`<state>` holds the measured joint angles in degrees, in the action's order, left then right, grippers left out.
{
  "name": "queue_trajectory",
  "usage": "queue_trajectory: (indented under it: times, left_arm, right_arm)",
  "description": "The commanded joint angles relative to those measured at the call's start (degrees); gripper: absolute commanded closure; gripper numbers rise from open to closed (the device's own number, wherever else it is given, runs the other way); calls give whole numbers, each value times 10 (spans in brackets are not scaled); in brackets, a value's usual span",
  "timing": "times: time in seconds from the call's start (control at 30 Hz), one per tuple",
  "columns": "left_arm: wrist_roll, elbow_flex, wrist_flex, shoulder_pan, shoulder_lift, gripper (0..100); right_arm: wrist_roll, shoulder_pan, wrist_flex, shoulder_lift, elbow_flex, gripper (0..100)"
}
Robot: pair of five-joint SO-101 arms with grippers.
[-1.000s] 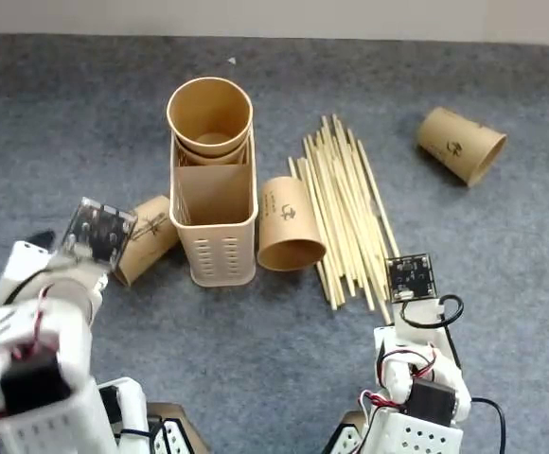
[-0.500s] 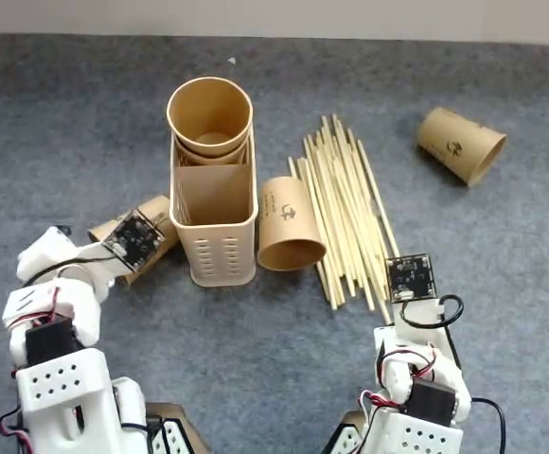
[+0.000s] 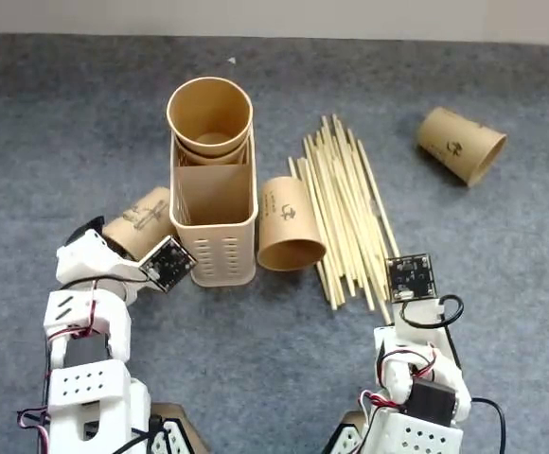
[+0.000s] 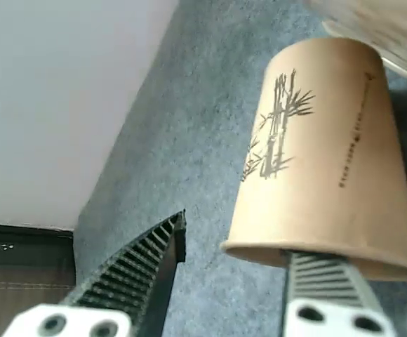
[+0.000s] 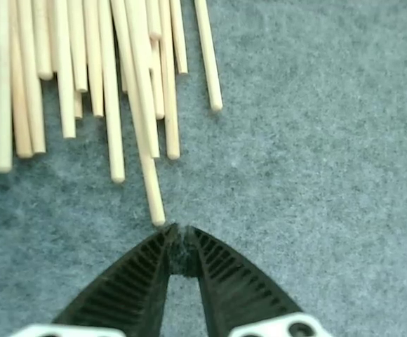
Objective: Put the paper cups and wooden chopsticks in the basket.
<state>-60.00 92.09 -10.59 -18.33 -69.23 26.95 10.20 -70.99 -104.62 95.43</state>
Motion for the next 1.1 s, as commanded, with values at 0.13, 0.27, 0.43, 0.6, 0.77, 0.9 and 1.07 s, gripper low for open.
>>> queue_trajectory:
  times: [0.13, 0.27, 0.43, 0.6, 0.77, 0.9, 1.07]
  left_arm:
    - [20, -3, 27, -5, -6, 915]
    - [116, -60, 25, -50, -6, 991]
    - [142, -180, -168, -71, 0, 996]
    - [255, -385, -436, -73, 1, 996]
    - [375, -678, -665, -31, 41, 996]
    - [474, -981, -856, 30, 216, 995]
    - [596, -1244, -926, 72, 473, 995]
  right_arm:
    - [4, 6, 7, -2, 82, 992]
    - [4, 6, 7, -2, 82, 992]
    - [4, 6, 7, -2, 82, 992]
    - [4, 6, 7, -2, 82, 992]
    - [4, 6, 7, -2, 82, 992]
    - [4, 6, 7, -2, 82, 992]
    - [4, 6, 7, -2, 82, 992]
